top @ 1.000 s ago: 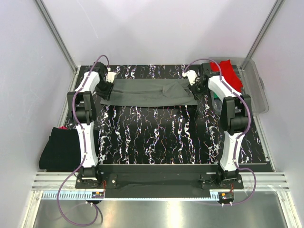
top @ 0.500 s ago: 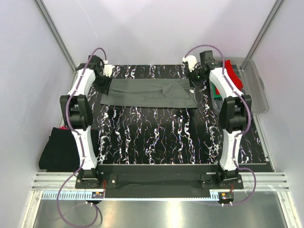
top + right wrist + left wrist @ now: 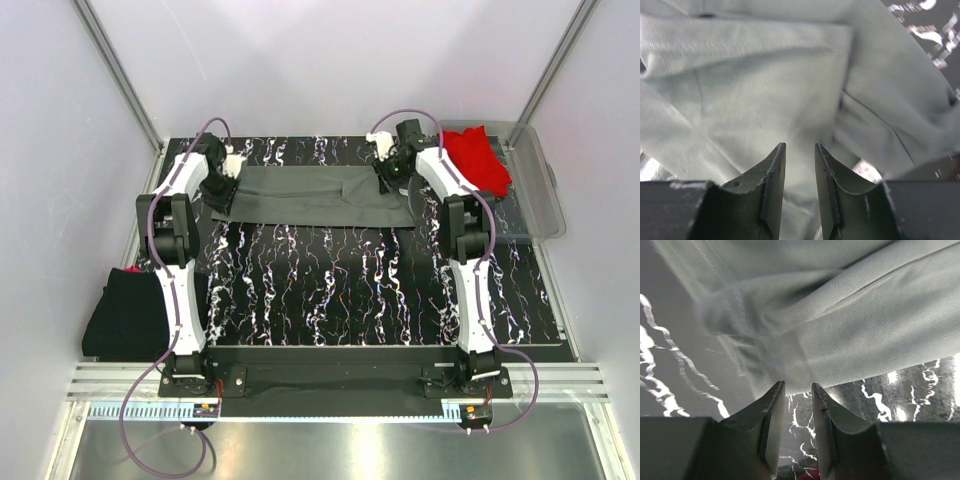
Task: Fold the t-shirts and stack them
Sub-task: Fold the tshirt
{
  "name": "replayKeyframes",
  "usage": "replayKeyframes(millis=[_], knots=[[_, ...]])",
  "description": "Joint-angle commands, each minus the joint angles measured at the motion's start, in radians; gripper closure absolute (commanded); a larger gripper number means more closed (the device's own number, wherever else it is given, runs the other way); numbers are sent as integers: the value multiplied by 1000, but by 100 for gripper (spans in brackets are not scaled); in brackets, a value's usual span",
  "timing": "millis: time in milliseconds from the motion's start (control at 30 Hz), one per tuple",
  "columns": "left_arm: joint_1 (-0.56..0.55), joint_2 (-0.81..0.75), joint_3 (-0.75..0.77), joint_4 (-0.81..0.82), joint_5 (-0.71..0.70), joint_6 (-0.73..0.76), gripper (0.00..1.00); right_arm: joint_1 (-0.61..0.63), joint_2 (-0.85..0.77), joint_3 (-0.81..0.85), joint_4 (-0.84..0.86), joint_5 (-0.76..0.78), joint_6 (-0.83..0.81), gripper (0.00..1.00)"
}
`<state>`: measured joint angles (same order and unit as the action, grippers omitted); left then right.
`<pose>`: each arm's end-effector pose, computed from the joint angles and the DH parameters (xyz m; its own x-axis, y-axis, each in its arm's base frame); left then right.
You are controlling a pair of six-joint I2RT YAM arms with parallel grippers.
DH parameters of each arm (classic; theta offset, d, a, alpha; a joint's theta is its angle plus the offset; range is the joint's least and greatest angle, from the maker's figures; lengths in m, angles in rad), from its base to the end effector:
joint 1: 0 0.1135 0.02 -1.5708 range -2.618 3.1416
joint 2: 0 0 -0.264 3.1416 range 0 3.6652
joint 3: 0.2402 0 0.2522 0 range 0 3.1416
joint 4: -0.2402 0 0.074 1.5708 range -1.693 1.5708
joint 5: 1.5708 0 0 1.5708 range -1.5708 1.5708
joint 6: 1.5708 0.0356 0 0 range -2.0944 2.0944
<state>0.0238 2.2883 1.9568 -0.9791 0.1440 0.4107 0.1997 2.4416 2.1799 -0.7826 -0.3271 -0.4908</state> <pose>0.4728 0.0061 0.1839 -0.8804 0.3743 -0.2912 0.3980 0.9171 -0.0244 0.5154 0.1160 0.1850 -0.5842 -0.5736 -0.5741 -0.7046 0.7095 0.0081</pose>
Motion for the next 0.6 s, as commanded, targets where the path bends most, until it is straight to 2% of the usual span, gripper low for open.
replayKeyframes(millis=[0, 333, 567], knots=[[-5, -12, -54, 23, -23, 8, 67, 30, 23, 75, 8, 22, 24, 64], [-19, -125, -332, 85, -34, 13, 66, 58, 198, 279, -14, 219, 32, 66], [-125, -294, -558, 122, -43, 28, 66, 63, 310, 464, -6, 272, 5, 67]])
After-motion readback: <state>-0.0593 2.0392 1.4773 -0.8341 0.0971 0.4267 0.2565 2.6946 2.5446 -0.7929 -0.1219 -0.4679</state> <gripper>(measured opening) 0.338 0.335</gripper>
